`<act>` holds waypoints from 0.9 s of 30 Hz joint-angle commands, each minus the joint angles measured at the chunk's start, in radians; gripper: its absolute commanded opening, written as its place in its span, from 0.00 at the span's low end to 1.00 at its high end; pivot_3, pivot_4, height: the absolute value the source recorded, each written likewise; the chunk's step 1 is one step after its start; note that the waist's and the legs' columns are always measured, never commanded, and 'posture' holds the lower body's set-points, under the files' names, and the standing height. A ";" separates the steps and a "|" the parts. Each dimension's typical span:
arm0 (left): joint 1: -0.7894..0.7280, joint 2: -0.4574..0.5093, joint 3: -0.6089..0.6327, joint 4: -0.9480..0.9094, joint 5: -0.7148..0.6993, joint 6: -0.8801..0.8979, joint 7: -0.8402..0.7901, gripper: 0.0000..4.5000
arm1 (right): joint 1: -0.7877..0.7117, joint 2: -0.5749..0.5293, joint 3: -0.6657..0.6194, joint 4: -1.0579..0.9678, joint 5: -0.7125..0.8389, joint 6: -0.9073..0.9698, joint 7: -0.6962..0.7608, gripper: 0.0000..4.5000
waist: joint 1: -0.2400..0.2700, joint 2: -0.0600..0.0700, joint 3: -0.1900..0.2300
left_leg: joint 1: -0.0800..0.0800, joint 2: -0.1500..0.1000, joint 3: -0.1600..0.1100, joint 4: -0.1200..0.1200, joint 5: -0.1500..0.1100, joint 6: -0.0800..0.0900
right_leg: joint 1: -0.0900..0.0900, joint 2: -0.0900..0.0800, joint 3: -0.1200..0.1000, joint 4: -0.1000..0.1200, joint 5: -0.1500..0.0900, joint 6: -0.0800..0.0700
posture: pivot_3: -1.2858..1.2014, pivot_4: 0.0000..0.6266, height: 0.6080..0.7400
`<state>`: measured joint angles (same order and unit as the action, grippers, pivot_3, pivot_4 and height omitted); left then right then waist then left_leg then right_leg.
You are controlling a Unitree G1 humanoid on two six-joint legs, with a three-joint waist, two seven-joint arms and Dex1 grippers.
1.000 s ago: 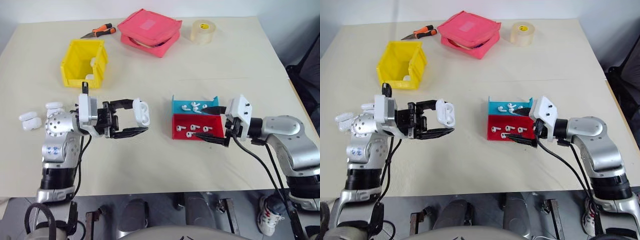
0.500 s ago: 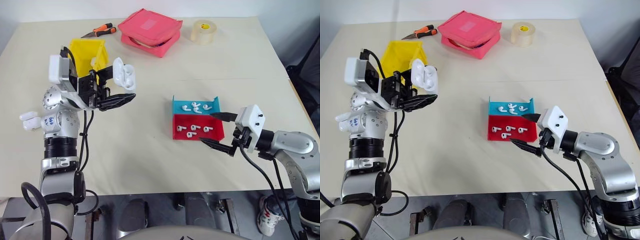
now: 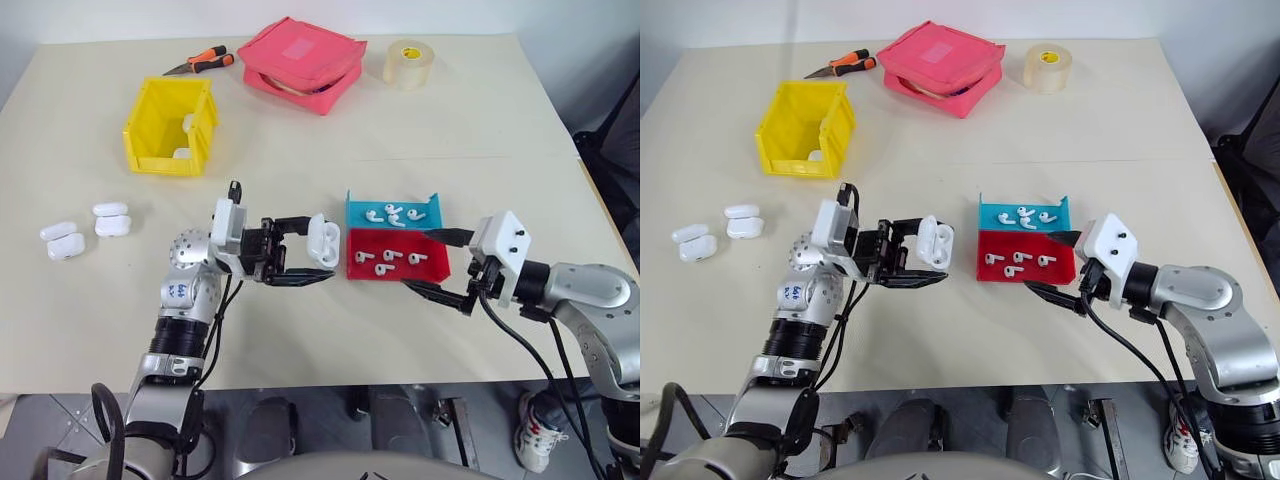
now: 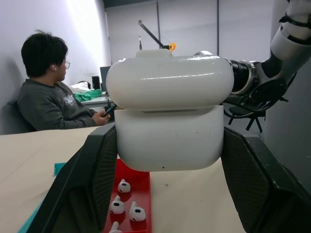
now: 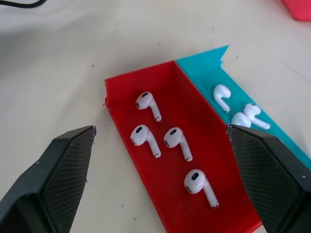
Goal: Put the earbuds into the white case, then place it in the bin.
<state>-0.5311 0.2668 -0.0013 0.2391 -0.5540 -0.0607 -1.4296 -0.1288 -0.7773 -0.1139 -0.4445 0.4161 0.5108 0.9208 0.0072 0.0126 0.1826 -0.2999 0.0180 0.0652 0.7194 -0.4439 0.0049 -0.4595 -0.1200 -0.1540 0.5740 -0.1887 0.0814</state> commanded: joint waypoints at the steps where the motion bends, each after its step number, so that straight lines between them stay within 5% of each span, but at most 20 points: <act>1: 0.028 0.000 -0.010 -0.075 -0.008 0.021 0.031 0.62 | 0.004 -0.023 0.002 -0.034 -0.007 0.003 -0.009 1.00 | 0.002 0.000 0.000 | 0.000 0.000 0.000 0.000 0.000 0.000 | 0.000 0.000 0.000 0.000 0.000 0.000 | 0.52 0.24 1.00; 11: 0.084 0.013 -0.019 -0.141 -0.041 0.070 0.012 0.62 | -0.030 -0.058 0.037 -0.018 -0.077 0.024 -0.041 1.00 | 0.015 0.000 0.000 | 0.000 0.000 0.001 0.001 0.000 0.001 | 0.000 0.000 0.001 0.000 0.000 0.000 | 0.52 0.24 1.00; 16: 0.103 0.018 -0.026 -0.156 -0.038 0.080 0.001 0.62 | -0.001 -0.088 0.016 -0.054 -0.075 0.070 -0.046 0.72 | 0.017 0.000 0.000 | 0.000 0.000 0.000 0.001 -0.001 0.001 | 0.000 0.000 0.000 -0.001 0.000 0.000 | 0.52 0.24 1.00; 27: 0.113 0.027 -0.021 -0.139 -0.031 0.079 -0.015 0.62 | 0.190 -0.182 -0.169 -0.210 0.020 0.232 -0.029 0.72 | 0.018 0.000 0.000 | -0.001 0.000 -0.001 0.000 -0.001 0.002 | 0.005 0.000 0.000 -0.005 0.001 0.001 | 0.52 0.24 1.00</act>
<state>-0.4221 0.2894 -0.0205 0.1254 -0.5681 0.0224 -1.4406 0.0584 -0.9403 -0.2376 -0.6113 0.4147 0.7301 0.8898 0.0251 0.0126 0.1826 -0.2996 0.0189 0.0639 0.7191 -0.4456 0.0077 -0.4522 -0.1194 -0.1551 0.5679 -0.1877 0.0824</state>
